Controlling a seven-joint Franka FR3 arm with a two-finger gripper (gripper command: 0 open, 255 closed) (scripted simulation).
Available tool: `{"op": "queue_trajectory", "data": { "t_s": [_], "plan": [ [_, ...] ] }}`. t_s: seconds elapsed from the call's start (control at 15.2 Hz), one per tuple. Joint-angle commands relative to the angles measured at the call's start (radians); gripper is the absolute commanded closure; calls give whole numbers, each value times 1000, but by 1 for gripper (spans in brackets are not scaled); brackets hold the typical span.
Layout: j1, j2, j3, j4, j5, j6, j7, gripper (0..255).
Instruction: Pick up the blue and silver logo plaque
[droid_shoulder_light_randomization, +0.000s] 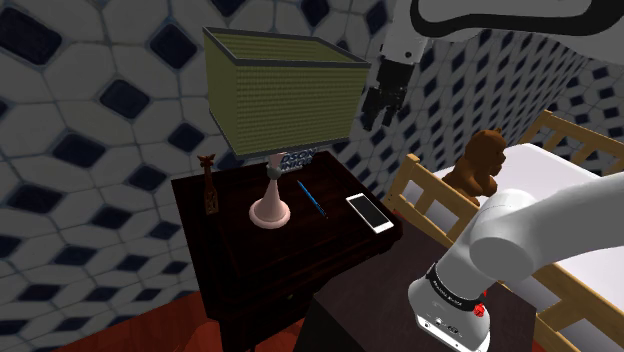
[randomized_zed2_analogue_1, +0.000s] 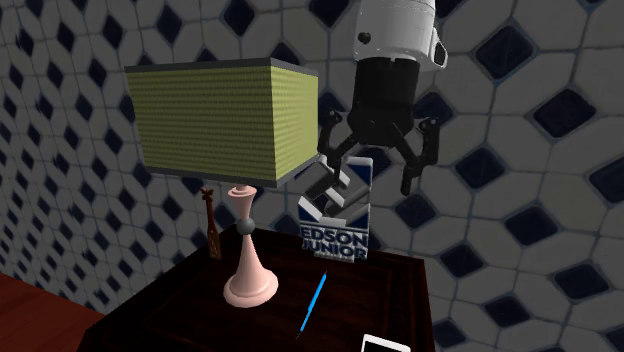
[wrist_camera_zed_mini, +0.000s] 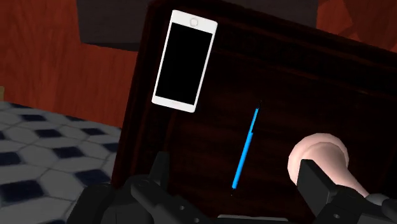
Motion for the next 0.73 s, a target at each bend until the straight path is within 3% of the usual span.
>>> {"op": "queue_trajectory", "data": {
  "t_s": [0.0,0.66],
  "plan": [
    [8,71,0,60,-12,32,-23,0],
    [35,393,8,389,-65,124,-123,0]
  ]
}}
